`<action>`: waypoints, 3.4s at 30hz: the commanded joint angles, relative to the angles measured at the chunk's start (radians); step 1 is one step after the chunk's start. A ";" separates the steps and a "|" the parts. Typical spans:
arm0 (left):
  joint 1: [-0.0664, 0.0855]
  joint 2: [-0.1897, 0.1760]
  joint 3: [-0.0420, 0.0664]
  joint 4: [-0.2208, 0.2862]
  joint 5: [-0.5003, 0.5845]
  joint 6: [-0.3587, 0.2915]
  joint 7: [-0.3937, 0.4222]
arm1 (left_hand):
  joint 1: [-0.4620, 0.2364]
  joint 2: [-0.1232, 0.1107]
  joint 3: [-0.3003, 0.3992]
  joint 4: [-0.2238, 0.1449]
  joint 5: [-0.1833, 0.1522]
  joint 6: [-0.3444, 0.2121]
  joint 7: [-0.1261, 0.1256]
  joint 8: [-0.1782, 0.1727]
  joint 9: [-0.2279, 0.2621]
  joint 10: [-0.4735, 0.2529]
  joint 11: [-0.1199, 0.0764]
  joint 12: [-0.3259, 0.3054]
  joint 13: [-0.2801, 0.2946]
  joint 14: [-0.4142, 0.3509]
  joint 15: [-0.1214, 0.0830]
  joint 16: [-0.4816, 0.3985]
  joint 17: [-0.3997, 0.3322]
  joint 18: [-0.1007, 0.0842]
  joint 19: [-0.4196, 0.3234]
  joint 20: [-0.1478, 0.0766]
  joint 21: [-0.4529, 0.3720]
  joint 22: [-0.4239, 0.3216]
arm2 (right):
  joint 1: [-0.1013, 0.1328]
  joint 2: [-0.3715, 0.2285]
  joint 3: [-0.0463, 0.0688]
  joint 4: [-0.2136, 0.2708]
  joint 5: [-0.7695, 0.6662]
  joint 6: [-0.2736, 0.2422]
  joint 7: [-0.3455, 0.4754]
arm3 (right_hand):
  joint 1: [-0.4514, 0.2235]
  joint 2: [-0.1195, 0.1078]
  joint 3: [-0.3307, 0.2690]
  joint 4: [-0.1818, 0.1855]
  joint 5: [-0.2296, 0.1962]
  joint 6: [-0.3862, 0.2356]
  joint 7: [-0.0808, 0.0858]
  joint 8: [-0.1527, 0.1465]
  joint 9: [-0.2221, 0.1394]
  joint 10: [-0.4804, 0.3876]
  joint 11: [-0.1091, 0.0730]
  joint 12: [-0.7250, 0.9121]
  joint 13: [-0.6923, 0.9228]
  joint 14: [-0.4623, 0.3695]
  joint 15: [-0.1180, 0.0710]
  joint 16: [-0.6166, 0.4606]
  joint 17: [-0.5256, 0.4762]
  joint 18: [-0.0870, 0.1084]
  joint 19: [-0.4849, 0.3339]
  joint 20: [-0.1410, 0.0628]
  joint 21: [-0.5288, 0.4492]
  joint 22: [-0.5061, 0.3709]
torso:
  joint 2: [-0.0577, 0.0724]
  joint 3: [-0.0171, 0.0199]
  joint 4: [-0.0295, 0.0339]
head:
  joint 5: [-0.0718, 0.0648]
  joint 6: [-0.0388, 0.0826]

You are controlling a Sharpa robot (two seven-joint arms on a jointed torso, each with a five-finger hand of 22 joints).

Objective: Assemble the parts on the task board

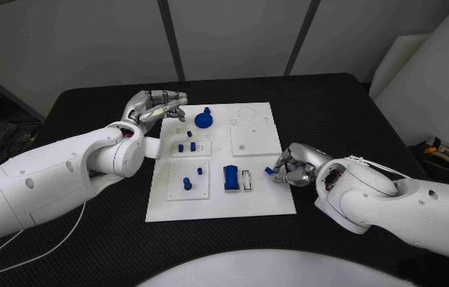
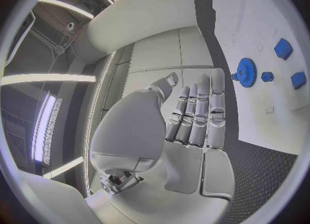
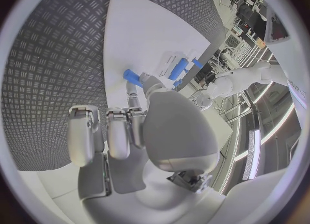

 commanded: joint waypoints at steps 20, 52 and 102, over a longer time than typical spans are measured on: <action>0.001 -0.004 0.001 0.008 0.000 0.002 0.008 | 0.000 0.011 -0.004 -0.004 0.001 -0.007 0.001 0.003 -0.001 -0.004 -0.001 0.007 -0.001 -0.005 0.002 0.004 -0.002 -0.012 0.006 0.003 -0.007 -0.001 | 0.002 0.106 0.001 -0.024 0.097 0.019 -0.017 | -0.112 -0.028 0.061 -0.017 0.021 0.045 -0.023 0.008 0.029 0.083 -0.012 -0.002 0.237 0.099 -0.011 0.002 0.243 -0.005 0.084 -0.008 -0.001 0.228 | 0.000 0.0009 -0.0018 | 0.008 -0.006; 0.001 -0.002 0.001 0.010 0.000 0.004 0.007 | 0.000 0.011 -0.004 -0.005 0.001 -0.008 0.001 0.005 -0.001 -0.006 -0.001 0.009 -0.002 -0.005 0.002 0.005 -0.002 -0.012 0.006 0.003 -0.007 -0.002 | 0.002 0.164 0.001 -0.062 0.096 0.046 -0.023 | -0.231 -0.049 -0.051 0.078 0.092 0.064 -0.036 0.043 0.064 0.078 -0.023 -0.017 0.230 0.098 -0.021 -0.002 0.238 -0.003 0.081 -0.020 -0.007 0.222 | 0.001 0.0014 -0.0027 | 0.011 -0.013; 0.001 0.000 0.001 0.001 0.000 0.000 0.006 | 0.001 0.012 -0.003 -0.006 0.001 -0.010 0.002 0.006 -0.001 -0.008 0.000 0.011 -0.003 -0.005 0.002 0.005 -0.003 -0.012 0.006 0.002 -0.007 -0.002 | 0.002 0.166 0.001 -0.148 0.094 0.084 0.126 | -0.130 -0.018 -0.207 0.109 -0.049 0.051 -0.039 0.075 0.094 0.079 -0.025 -0.013 0.233 0.098 -0.023 -0.003 0.237 -0.003 0.081 -0.020 -0.008 0.223 | 0.001 0.0013 -0.0008 | 0.011 -0.012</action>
